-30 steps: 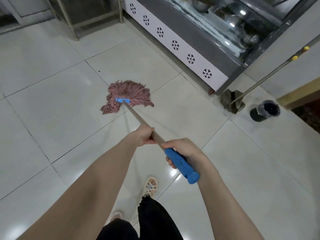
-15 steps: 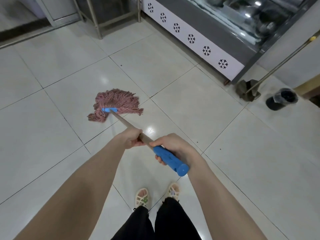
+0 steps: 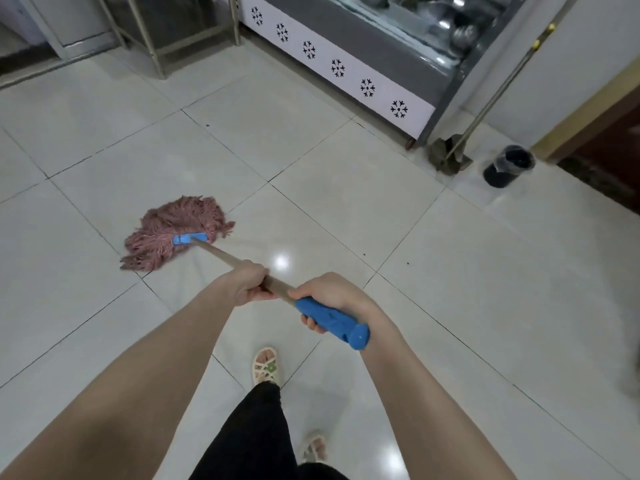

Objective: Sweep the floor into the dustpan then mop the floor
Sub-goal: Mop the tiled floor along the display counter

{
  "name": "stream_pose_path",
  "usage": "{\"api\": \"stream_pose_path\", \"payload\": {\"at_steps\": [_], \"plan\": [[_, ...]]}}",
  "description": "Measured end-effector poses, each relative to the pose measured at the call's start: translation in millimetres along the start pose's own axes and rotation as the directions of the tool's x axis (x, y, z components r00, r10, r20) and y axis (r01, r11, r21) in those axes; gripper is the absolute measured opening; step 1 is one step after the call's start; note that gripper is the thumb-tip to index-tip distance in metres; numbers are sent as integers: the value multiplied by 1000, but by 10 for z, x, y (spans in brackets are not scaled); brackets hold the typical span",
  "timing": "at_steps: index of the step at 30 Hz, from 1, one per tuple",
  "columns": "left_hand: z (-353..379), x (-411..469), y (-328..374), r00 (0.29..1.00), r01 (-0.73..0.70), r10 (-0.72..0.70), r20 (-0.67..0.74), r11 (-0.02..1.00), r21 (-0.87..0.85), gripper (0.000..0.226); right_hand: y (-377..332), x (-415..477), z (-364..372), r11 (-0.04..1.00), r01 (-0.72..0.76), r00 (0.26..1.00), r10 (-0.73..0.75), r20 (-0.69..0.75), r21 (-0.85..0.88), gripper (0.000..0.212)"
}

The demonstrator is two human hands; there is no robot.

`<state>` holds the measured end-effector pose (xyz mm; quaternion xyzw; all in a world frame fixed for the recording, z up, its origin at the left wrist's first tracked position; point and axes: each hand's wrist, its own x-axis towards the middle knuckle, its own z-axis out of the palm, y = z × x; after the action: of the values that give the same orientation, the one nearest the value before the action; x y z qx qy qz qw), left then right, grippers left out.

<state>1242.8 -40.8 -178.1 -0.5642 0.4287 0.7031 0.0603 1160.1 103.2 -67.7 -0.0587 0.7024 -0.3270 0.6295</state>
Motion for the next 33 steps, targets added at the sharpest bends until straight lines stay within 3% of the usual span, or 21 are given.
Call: {"api": "stream_pose_path", "payload": {"at_steps": [5, 14, 19, 24, 33], "plan": [[844, -202, -447, 997, -23, 23, 76, 1000, -4, 18, 733, -566, -420, 997, 20, 992, -11, -127, 73, 19], [2354, -802, -1095, 960, -107, 25, 278, 953, 283, 19, 1922, -1549, -1053, 957, 4, 930, 103, -354, 290, 22], [2947, -1195, -1380, 914, -132, -52, 402, 899, 417, 16, 2366, -2009, -1208, 925, 11, 883, 169, -437, 380, 21], [3216, -1400, -1498, 881, -147, -80, 467, 891, 430, 15, 2504, -2227, -1329, 910, 15, 856, 202, -476, 414, 20], [3289, -944, -1037, 898, -143, -44, 437, 911, 387, 10, 2026, -1877, -1539, 911, 45, 842, 186, -506, 411, 17]]}}
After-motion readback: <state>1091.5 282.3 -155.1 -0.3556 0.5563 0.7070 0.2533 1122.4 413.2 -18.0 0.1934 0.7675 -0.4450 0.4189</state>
